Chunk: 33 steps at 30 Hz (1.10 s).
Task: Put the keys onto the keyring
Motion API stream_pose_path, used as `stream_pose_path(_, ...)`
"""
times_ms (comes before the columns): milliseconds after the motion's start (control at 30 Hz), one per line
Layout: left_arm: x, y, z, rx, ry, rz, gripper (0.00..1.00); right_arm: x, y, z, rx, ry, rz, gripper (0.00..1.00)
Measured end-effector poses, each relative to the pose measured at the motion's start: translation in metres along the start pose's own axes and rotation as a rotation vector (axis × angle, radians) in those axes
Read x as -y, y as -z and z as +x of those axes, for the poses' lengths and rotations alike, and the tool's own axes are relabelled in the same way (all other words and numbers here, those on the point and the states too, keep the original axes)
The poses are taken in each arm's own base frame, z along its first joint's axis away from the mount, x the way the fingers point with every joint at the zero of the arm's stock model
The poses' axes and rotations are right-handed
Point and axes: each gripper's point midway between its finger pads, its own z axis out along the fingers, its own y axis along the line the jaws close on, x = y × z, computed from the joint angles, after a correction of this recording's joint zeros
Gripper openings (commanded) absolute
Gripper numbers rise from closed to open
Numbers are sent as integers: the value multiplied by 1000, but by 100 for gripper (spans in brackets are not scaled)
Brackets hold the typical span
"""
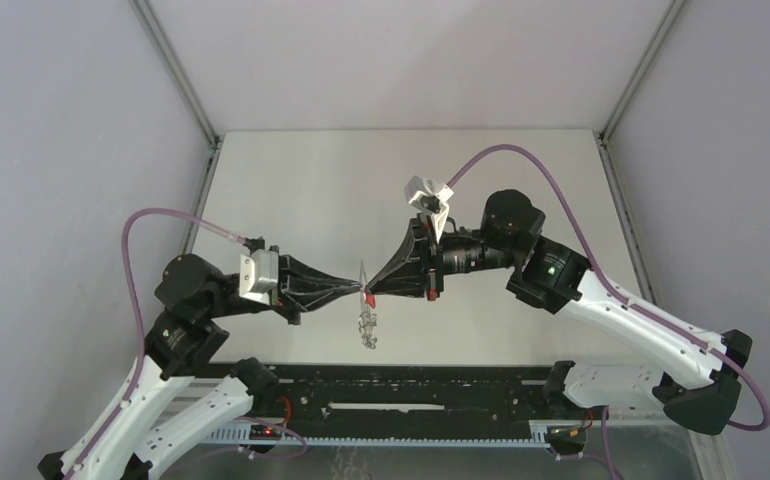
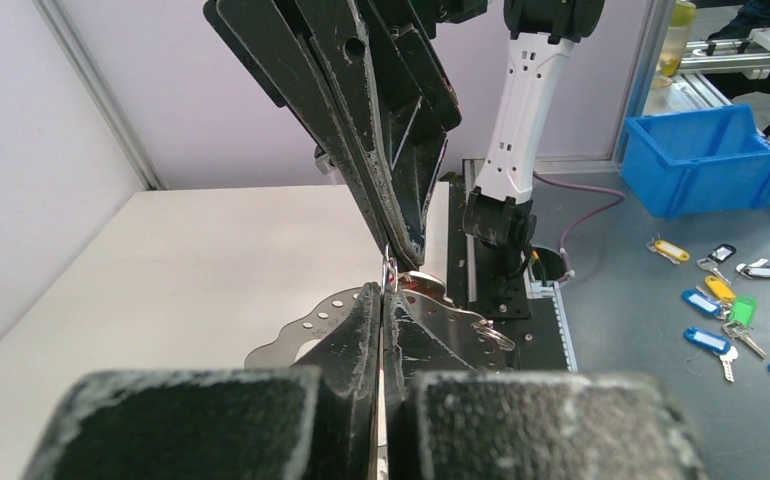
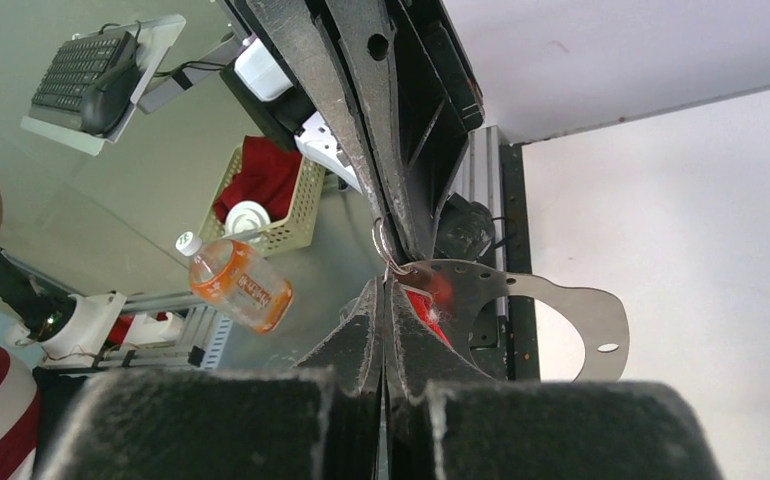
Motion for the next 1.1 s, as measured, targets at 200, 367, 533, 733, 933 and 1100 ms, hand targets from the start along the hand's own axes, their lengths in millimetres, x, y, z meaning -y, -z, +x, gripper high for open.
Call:
stream_pose_path(200, 1, 0, 1, -5, 5, 3, 0, 1, 1, 4, -15, -13, 5, 0)
stream_pose_path(367, 2, 0, 1, -5, 6, 8, 0, 1, 2, 6, -24, -21, 5, 0)
stream_pose_path(533, 4, 0, 1, -5, 6, 19, 0, 1, 2, 8, -34, -29, -5, 0)
stream_pose_path(733, 4, 0, 2, -7, 8, 19, 0, 4, 3, 12, -42, -51, -7, 2)
stream_pose_path(933, 4, 0, 1, -5, 6, 19, 0, 5, 4, 14, -51, -64, -16, 24)
stream_pose_path(1100, 4, 0, -3, 10, -10, 19, 0, 13, 10, 17, -65, -77, 11, 48)
